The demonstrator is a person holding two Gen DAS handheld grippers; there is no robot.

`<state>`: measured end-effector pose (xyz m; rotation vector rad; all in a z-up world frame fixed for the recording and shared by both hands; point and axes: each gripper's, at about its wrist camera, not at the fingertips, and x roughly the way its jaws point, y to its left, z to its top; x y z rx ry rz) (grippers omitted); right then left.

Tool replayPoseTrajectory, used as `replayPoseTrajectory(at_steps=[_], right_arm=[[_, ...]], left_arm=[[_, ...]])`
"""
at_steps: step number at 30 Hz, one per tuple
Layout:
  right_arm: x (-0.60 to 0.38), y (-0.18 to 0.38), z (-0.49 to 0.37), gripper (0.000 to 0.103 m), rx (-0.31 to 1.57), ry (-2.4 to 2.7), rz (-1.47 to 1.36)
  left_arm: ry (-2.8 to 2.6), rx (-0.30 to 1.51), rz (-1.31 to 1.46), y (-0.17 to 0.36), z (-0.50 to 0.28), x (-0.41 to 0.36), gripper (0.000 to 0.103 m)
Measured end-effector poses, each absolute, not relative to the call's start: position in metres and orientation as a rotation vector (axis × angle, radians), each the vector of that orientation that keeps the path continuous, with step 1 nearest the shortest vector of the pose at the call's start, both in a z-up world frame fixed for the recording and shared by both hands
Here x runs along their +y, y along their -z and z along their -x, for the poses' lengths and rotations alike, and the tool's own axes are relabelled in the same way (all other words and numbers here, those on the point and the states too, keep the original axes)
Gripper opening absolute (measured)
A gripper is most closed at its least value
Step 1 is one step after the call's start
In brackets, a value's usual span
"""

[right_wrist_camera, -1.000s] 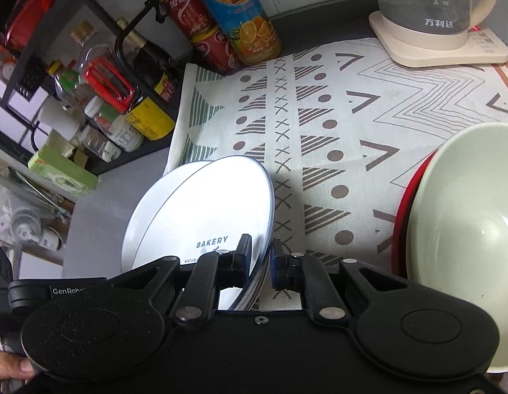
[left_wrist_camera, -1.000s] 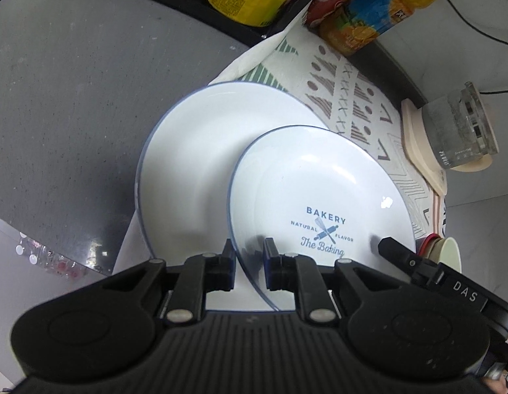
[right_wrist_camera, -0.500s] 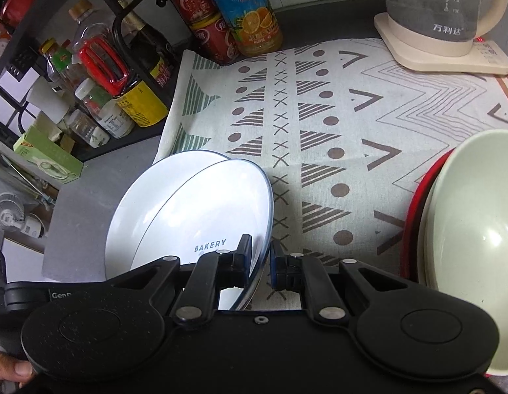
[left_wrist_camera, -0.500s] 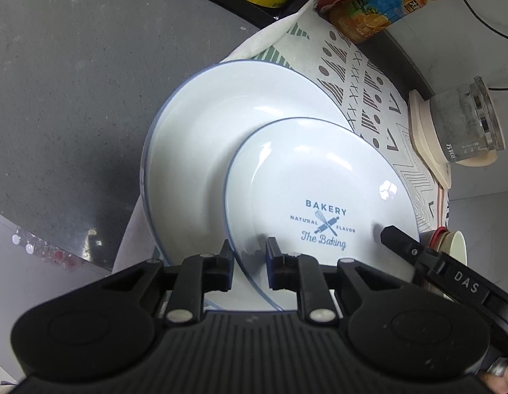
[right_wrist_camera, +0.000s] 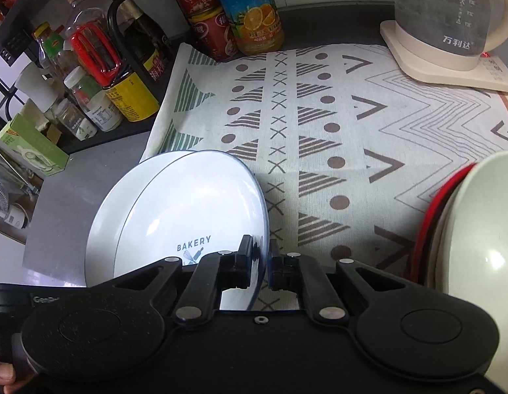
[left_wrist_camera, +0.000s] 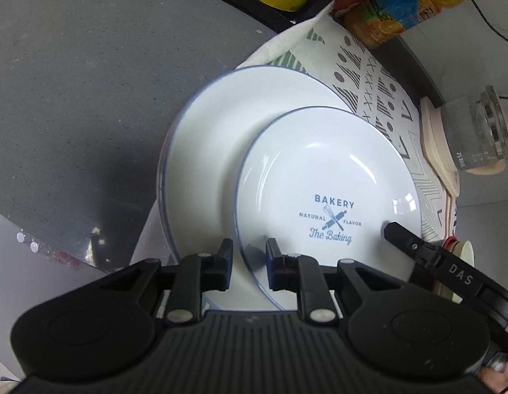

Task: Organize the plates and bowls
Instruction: 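Lower the 'BAKERY' plate onto the 'Sweet' plate, then open both grippers to release the 'BAKERY' plate onto the stack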

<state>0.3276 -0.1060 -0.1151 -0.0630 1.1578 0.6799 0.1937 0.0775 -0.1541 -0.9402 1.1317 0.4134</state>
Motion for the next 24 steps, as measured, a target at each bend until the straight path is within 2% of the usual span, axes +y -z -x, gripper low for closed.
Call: replayPoseTrajectory(at_steps=[4,9,13,15,18,22,24], right_arm=[[-0.102,0.118,-0.329,0.01,1.162,-0.682,0.068],[-0.1,0.123,-0.332,0.011,1.183,-0.684,0.062],[-0.097,0.126,-0.333,0.013,1.188,-0.686,0.064],[-0.095,0.128,-0.333,0.015,1.192,-0.685,0.067],[-0.093,0.132,-0.335,0.025,1.202,-0.671,0.077],[-0.093,0.138,-0.335,0.028,1.223,-0.669,0.069],[-0.093,0.141,-0.333,0.034,1.227,-0.667,0.07]], left_arm=[[-0.439,1.15,0.932,0.148,-0.194,0.084,0.027],[-0.449,1.127,0.957,0.132,-0.193,0.095,0.052],[-0.465,1.062,0.901,0.108,-0.192,0.104,0.059],[-0.497,1.031,0.861,0.098,-0.19,0.108,0.068],[-0.559,1.005,0.8,0.093,-0.188,0.117,0.071],[-0.595,1.043,0.806,0.108,-0.184,0.128,0.071],[-0.611,1.06,0.809,0.116,-0.182,0.13,0.071]])
